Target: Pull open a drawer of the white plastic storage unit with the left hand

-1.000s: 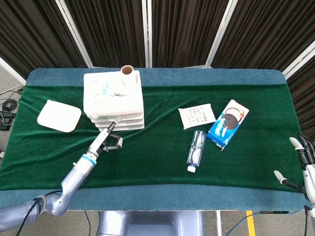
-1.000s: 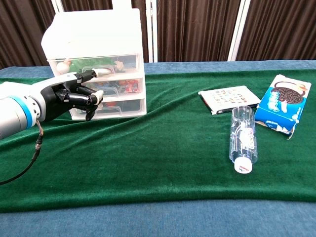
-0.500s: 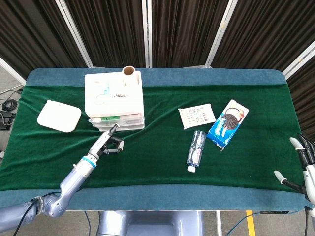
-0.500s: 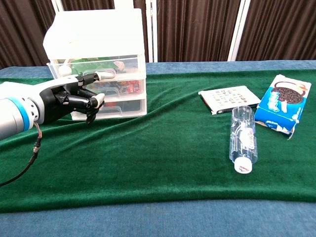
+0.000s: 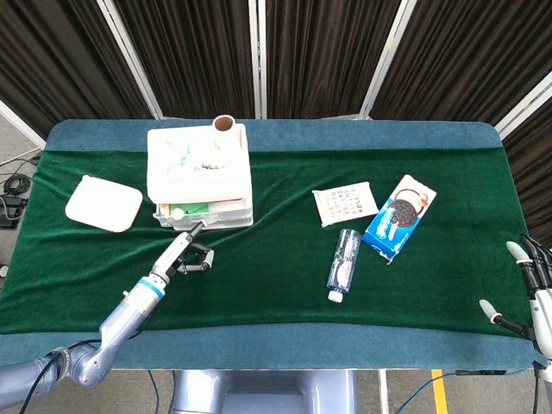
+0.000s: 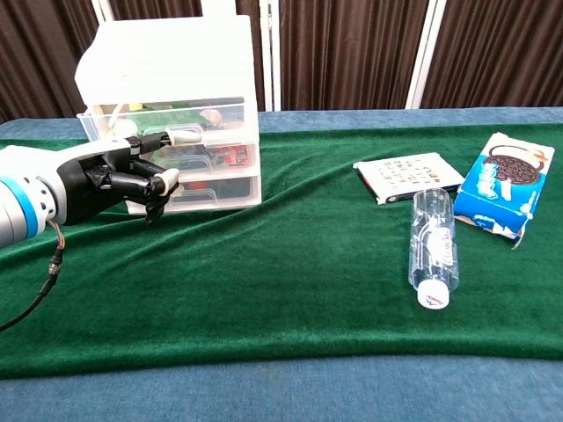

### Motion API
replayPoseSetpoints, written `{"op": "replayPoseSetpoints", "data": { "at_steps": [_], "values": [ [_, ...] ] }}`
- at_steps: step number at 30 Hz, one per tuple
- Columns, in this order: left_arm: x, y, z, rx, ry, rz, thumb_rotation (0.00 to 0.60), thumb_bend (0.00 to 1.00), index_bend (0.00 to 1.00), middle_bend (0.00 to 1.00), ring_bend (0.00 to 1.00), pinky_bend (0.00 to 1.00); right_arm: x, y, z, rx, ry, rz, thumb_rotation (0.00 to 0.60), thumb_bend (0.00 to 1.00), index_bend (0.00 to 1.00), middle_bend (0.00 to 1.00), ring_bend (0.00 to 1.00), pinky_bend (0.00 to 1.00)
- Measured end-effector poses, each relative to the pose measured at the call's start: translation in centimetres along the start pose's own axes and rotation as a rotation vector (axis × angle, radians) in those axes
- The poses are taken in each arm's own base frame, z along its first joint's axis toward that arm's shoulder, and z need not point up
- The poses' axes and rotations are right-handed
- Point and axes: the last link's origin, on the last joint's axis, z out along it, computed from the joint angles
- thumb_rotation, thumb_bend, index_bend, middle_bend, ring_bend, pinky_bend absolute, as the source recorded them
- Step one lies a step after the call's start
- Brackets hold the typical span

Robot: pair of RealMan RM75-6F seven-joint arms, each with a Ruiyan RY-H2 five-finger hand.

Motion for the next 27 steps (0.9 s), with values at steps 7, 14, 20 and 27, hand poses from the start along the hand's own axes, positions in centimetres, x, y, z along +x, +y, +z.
{"op": "replayPoseSetpoints", "data": {
  "at_steps": [7,14,20,27],
  "values": [
    [-0.1,-0.5,-1.0,0.008,-0.005,0.008,0.6,0.64,0.1,0.81,0.71,0.67,0.1,0.0,0.0,0.002,0.003,0.0,0.6,0.09,0.08,0.0,0.0,0.0],
    [0.2,-1.3,-1.5,0.026,0.003,0.018,0.6,0.62,0.11,0.8,0.71,0.61,0.0,-0.1,-0.1,0.004,0.003,-0.002,0.6,0.09,0.08,0.0,0.0,0.0],
    [0.5,-1.7,-2.4,0.018,0.007,0.067,0.6,0.61,0.1,0.64,0.55,0.5,-0.1,-0.2,-0.1,0.005,0.001,-0.006,0.6,0.09,0.08,0.0,0.0,0.0],
    [0.2,-2.2,-4.5,0.028,-0.038,0.201,0.6,0.61,0.21,0.38,0.26,0.38,0.0,-0.1,-0.1,0.003,0.003,-0.003,0.6,0.09,0.08,0.0,0.0,0.0]
  ]
}}
